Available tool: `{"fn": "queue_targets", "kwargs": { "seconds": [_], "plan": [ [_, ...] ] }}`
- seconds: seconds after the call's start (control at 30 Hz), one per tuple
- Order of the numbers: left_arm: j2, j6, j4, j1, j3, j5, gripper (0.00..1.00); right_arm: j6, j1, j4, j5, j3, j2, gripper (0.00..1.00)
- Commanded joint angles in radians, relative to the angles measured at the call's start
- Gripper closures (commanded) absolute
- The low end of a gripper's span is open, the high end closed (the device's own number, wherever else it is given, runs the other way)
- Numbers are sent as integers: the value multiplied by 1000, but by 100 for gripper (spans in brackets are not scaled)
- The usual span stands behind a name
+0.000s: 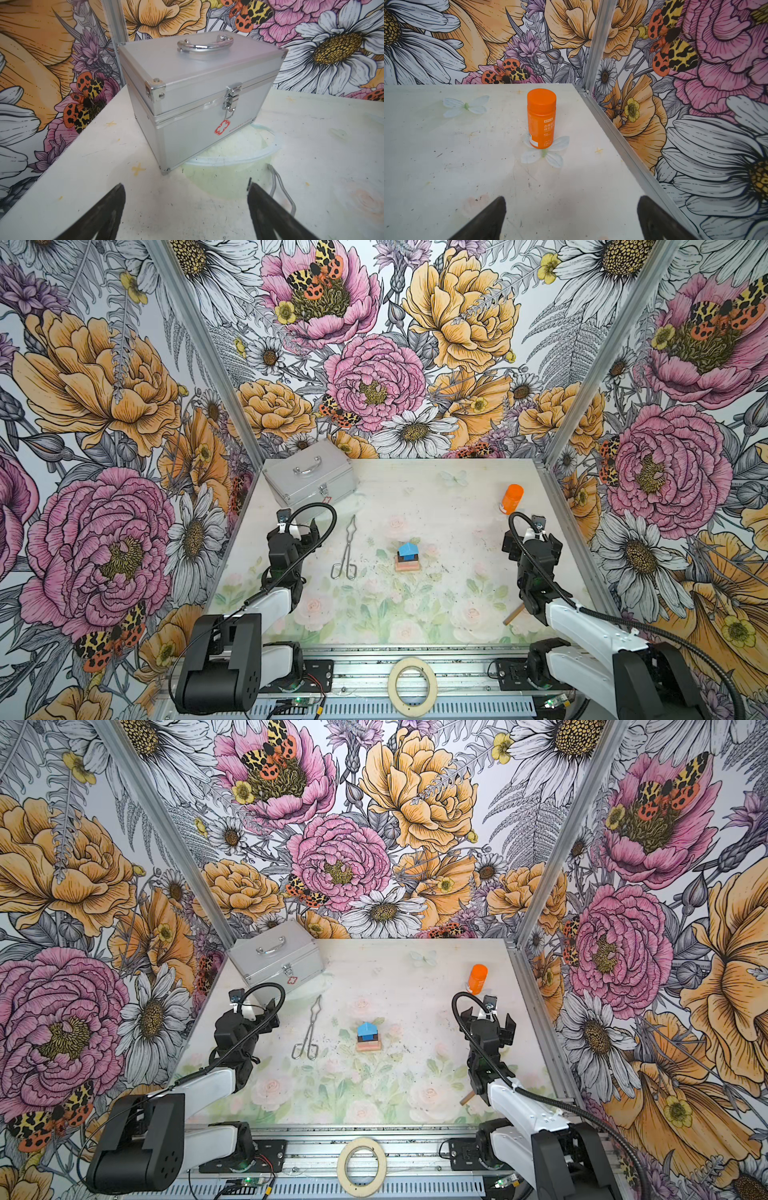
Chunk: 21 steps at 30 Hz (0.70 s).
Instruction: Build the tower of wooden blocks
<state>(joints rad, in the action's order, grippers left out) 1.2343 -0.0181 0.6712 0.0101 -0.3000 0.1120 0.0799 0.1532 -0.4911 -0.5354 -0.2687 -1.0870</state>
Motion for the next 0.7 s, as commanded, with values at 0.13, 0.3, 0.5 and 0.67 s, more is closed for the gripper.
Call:
{"fn": "queue_targets", "kwargs": {
  "seconds": [0.13, 0.3, 0.5, 0.67],
  "plan": [
    [50, -8, 267, 12, 70, -49, 7, -16, -23, -221, 25, -17, -146, 0],
    [65, 1, 331, 11, 90, -45, 7, -25, -28, -312, 45, -25, -208, 0],
    [315, 12, 625, 10, 104, -35, 6, -34, -44, -406, 83, -64, -331, 0],
    [347, 2, 644, 13, 100, -21, 3, -31, -53, -422, 124, -76, -383, 0]
  ]
}}
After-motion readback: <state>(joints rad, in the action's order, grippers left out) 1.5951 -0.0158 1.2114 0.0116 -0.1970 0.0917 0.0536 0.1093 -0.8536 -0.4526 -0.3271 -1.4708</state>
